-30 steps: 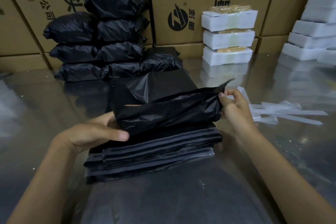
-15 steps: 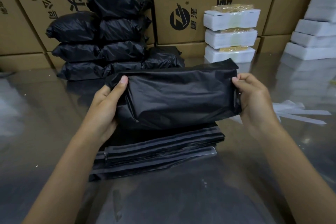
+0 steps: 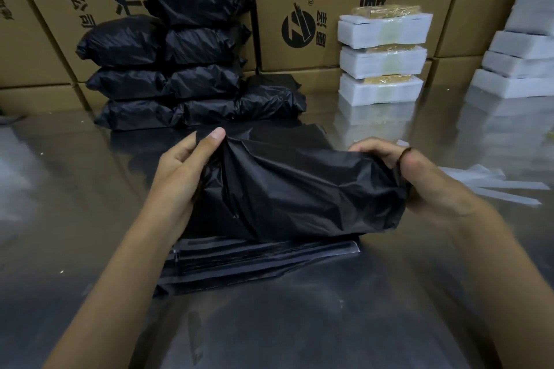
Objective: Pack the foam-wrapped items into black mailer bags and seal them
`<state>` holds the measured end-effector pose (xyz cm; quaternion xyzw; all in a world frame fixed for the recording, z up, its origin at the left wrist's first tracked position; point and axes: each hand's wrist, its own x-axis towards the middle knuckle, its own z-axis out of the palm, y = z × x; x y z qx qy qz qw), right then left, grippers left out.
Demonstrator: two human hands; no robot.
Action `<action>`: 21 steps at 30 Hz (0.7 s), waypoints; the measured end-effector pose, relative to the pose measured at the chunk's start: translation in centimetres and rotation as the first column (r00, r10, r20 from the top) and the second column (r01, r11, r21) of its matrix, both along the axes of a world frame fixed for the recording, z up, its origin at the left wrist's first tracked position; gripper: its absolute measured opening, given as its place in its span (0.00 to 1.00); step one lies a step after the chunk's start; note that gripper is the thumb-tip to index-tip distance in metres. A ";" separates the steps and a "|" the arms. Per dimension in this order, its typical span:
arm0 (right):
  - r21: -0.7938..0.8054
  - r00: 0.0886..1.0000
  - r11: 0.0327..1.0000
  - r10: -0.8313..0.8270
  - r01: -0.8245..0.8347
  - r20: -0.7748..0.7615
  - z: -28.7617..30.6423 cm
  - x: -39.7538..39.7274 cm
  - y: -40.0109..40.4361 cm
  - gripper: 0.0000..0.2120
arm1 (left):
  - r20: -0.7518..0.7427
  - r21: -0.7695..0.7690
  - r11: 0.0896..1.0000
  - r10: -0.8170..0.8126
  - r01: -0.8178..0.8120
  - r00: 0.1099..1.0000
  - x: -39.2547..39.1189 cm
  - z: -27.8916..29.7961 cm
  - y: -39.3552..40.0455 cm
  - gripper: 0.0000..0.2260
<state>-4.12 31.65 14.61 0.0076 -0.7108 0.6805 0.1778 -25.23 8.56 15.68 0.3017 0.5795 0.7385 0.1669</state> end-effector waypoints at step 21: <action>0.128 0.670 0.682 -0.732 0.720 0.125 -3.3 -4.7 -0.6 0.08 | -0.310 -0.245 0.834 0.417 -0.495 0.855 -2.4 -4.3 2.4 0.06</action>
